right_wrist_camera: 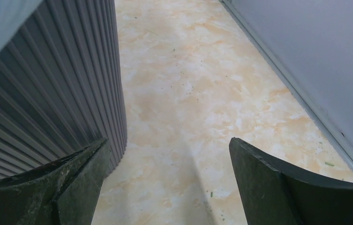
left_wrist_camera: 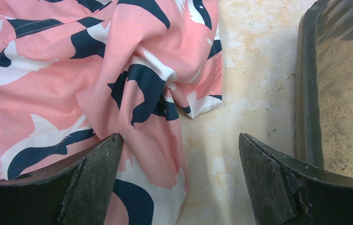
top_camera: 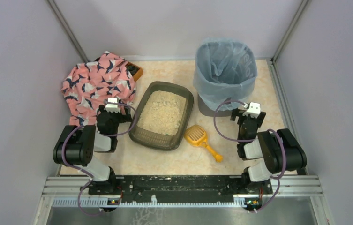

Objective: Clean the litter box

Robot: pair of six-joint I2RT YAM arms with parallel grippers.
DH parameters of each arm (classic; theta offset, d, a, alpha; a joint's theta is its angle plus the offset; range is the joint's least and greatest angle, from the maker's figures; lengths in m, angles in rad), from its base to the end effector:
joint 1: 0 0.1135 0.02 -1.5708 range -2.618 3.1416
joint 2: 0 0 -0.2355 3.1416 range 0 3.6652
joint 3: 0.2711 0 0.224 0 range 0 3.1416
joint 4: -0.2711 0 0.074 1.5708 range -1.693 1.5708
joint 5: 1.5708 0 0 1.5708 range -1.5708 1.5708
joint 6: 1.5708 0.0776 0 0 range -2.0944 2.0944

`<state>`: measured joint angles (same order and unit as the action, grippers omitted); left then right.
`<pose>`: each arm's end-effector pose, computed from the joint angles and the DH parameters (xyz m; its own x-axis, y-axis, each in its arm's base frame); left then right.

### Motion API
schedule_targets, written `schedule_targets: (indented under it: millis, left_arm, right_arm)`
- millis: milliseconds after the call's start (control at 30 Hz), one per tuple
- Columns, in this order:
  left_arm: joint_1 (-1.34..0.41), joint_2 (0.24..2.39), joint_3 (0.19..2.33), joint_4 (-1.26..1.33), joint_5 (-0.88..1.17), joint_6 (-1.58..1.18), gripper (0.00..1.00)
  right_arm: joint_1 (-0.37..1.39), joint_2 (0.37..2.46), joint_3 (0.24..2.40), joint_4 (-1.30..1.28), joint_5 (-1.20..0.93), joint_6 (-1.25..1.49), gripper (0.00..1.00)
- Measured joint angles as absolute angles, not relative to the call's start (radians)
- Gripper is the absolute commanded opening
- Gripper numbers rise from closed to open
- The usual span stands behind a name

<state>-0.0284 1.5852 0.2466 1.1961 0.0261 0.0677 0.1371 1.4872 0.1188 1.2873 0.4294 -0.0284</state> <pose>0.2813 -0.0100 0.1312 -0.1380 0.0716 -0.9878 0.0637 0.9960 0.0633 0.2487 0.0017 0.1371 -0.0884 -0.0383 -0.9954 0.2844 0.9567 -0.0620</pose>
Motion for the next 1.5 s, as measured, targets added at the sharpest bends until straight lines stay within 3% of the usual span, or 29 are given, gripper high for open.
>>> schedule_targets:
  millis: [367,600,833,1033,1300,1500]
  left_arm:
    - [-0.047,1.518,0.336,1.028,-0.007,0.068,0.98]
    - [-0.235,1.363,0.393,0.845,-0.191,0.101,0.98]
    - [-0.383,1.303,0.549,0.553,-0.274,-0.039,0.98]
    - [-0.405,1.215,0.543,0.426,-0.125,-0.278,0.98]
    - [-0.543,1.293,0.762,0.170,-0.211,-0.311,0.97]
    - [-0.601,1.401,0.878,0.022,-0.368,-0.332,0.99]
  right_arm:
    - [0.150,1.302,0.073,1.265,0.467,-0.031,0.98]
    - [0.154,0.994,0.073,1.069,0.585,0.088,0.98]
    - [0.154,0.698,0.194,0.480,0.589,0.452,0.98]
    - [0.154,0.622,0.320,0.034,0.515,0.571,0.98]
    - [0.155,0.373,0.336,-0.262,0.488,0.601,0.98]
    - [0.155,0.330,0.410,-0.385,0.445,0.624,0.98]
